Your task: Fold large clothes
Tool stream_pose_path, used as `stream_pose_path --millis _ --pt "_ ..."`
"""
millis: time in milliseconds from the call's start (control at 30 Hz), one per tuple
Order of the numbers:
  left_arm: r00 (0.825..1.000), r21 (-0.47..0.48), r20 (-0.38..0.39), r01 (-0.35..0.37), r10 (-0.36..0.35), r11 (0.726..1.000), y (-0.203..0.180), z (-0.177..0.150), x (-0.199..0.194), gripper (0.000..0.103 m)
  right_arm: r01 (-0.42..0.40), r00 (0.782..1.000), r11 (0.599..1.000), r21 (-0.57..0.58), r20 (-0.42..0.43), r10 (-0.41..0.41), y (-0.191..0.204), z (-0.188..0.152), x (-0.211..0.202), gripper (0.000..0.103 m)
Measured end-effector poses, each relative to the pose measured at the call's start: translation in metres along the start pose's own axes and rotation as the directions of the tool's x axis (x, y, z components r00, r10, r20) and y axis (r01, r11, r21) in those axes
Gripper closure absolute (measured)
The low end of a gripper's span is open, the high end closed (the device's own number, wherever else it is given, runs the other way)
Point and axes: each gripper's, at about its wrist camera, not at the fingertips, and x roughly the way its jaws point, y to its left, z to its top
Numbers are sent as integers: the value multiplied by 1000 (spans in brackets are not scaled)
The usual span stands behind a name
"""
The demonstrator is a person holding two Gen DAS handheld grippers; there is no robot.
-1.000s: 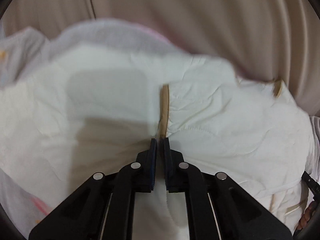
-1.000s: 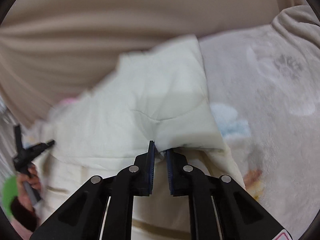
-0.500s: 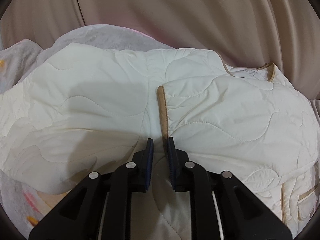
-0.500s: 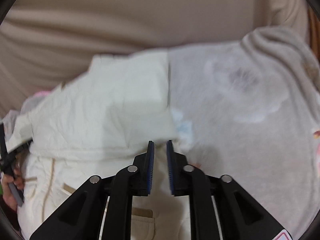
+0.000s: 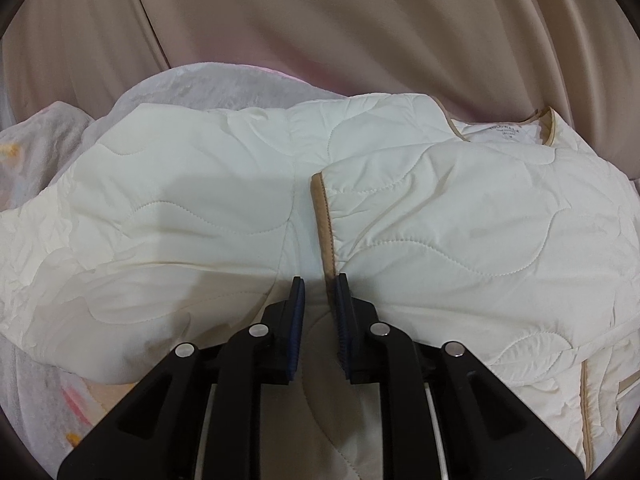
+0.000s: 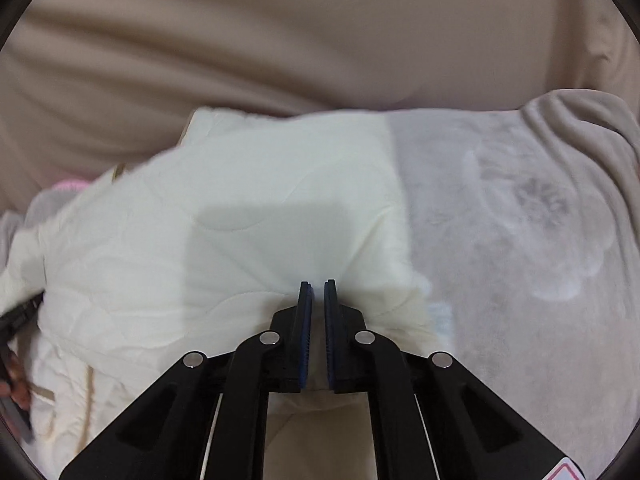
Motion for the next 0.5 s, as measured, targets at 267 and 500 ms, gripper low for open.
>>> stream_pose_path --millis 267,500 --pt "1000 9 8 -22 22 1000 -1 -3 -1 82 38 998 998 -42 -49 -40 -16 -12 23 101" --pt "997 -141 54 55 -48 988 38 -7 -32 41 120 992 987 -108 -36 -124 4 -13 6 91"
